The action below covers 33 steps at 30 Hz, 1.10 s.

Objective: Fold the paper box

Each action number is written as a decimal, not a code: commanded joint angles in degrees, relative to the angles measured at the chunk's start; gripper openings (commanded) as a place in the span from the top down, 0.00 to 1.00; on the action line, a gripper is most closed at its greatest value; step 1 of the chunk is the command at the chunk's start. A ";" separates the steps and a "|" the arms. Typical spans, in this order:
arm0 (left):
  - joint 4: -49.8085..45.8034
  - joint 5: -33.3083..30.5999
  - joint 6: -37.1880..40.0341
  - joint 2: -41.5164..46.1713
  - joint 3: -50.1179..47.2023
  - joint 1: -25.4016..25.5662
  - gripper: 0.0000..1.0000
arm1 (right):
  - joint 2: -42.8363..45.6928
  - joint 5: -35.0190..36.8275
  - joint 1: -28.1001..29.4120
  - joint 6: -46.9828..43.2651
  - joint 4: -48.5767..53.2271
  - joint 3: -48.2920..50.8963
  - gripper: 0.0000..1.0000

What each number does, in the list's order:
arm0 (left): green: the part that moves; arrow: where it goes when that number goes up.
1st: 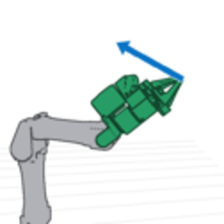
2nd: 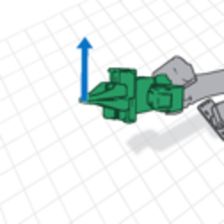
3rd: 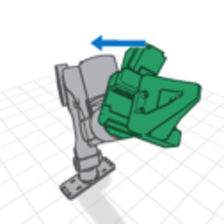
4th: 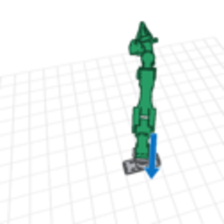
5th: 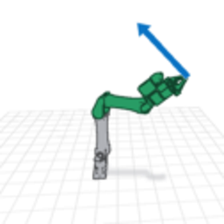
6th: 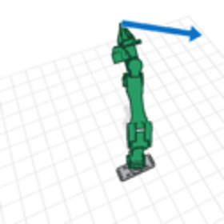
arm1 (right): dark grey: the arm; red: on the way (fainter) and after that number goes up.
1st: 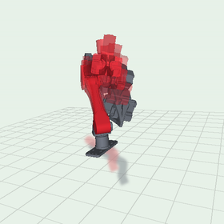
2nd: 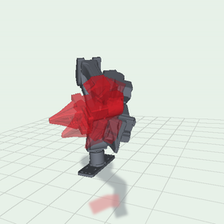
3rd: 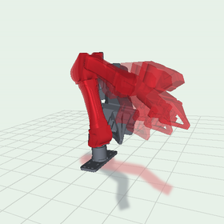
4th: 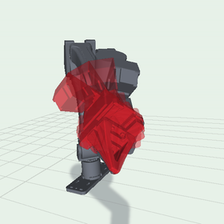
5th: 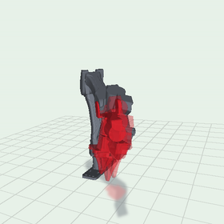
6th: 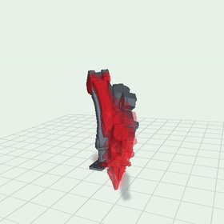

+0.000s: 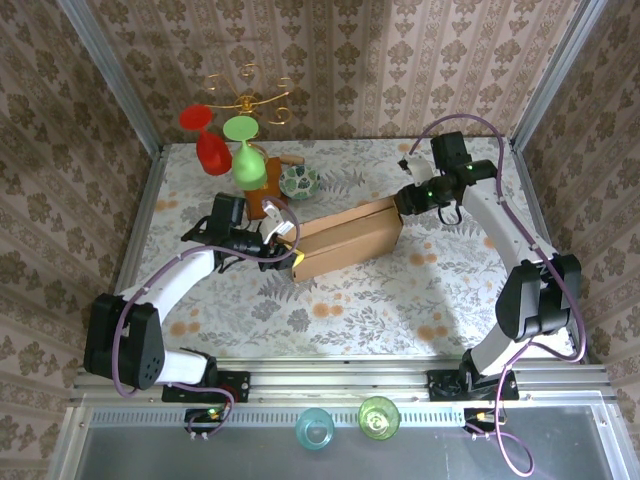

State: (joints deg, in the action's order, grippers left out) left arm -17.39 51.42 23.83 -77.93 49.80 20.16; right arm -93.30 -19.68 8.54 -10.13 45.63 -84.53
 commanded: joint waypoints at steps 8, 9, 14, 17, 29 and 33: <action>-0.17 0.56 -0.02 -0.38 1.25 -0.34 0.60 | 1.31 3.33 0.52 0.24 1.75 -1.70 0.79; -0.14 0.53 -0.10 -0.47 1.33 -0.31 0.60 | 1.44 3.27 0.52 0.35 1.80 -1.86 0.81; -0.10 0.60 -0.20 -0.62 1.35 -0.31 0.60 | 1.95 3.64 0.93 0.73 1.94 -2.13 0.88; 0.21 0.45 -0.54 -0.64 1.24 -0.31 0.60 | 2.48 4.10 1.37 1.27 2.01 -2.28 0.93; 3.05 -1.24 -4.79 -1.43 1.26 -0.82 0.60 | 6.16 6.72 3.72 10.64 -3.55 4.31 1.00; 3.60 -1.63 -5.69 -1.50 1.33 -1.09 0.58 | 8.43 6.66 4.08 15.63 -7.58 9.11 1.00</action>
State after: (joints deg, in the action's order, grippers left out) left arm -15.11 51.44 20.62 -78.91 49.82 20.14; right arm -87.33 -13.47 11.86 0.47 40.58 -77.89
